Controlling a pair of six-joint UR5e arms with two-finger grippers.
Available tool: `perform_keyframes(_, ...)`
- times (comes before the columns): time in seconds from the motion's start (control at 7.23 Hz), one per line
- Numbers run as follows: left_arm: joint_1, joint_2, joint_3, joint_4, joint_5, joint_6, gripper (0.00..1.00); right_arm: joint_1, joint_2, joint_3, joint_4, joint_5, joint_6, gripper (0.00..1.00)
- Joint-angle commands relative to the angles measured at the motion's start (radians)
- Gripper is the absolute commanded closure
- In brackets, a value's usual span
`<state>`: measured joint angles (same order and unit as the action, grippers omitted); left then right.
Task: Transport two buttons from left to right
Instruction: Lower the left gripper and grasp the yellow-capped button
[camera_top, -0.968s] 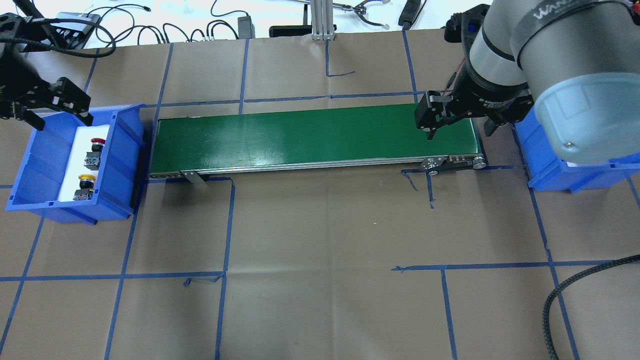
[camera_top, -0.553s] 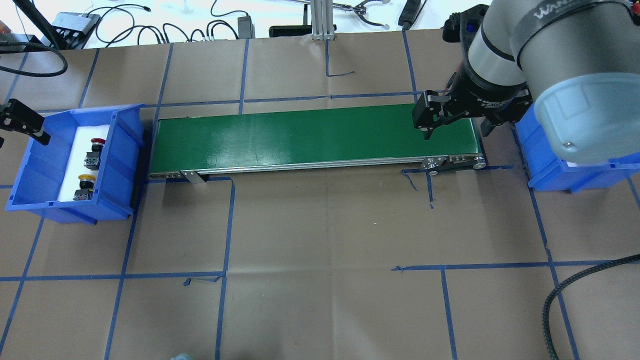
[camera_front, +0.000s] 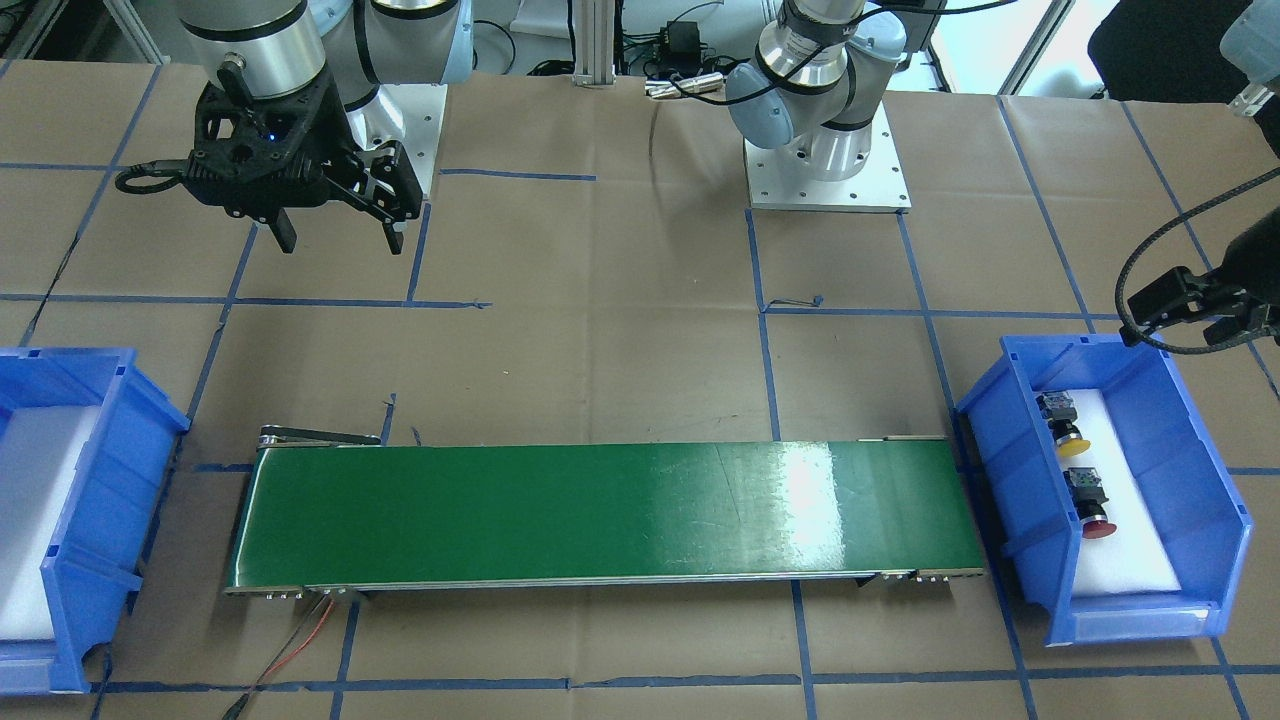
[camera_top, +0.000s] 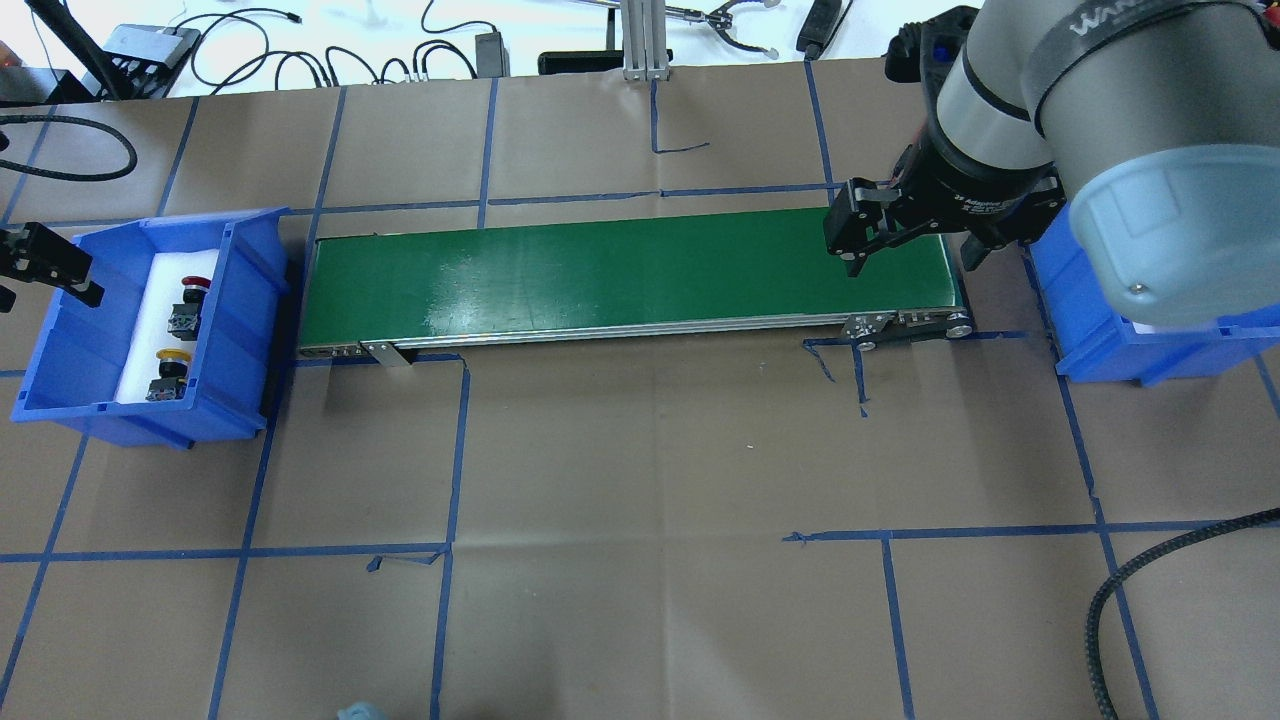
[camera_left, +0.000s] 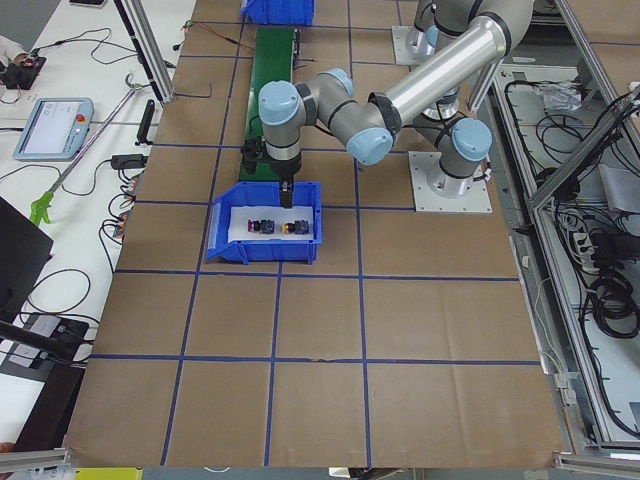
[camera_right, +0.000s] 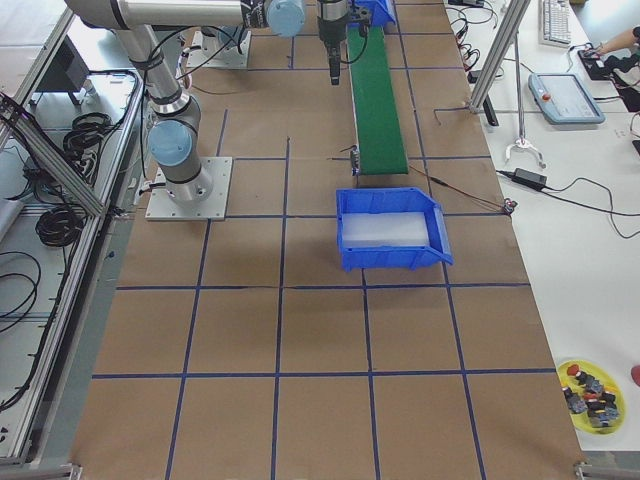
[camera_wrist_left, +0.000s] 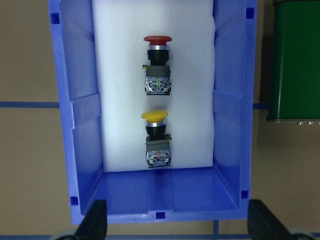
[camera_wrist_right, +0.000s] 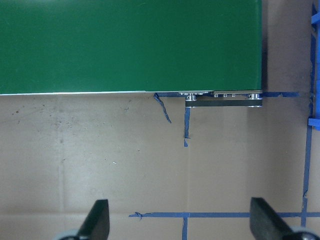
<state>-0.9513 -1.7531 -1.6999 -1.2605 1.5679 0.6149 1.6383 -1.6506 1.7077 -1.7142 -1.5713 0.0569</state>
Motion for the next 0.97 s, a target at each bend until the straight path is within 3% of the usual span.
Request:
perform_keyframes(0.0,0.000,-0.055,-0.133,0.229,-0.008,-0.001,0.01,0.000,0.000,0.003,-0.001,0.001,0.000,0.00)
perform_keyframes(0.41,0.000,-0.098,-0.237,0.379,-0.011,-0.001,0.01,0.000,0.000,0.003,-0.002,0.001,0.000,0.00)
perform_keyframes(0.83,0.000,-0.154,-0.242,0.438,-0.011,0.000,0.01,0.000,0.000,0.003,-0.002,-0.001,0.000,0.00)
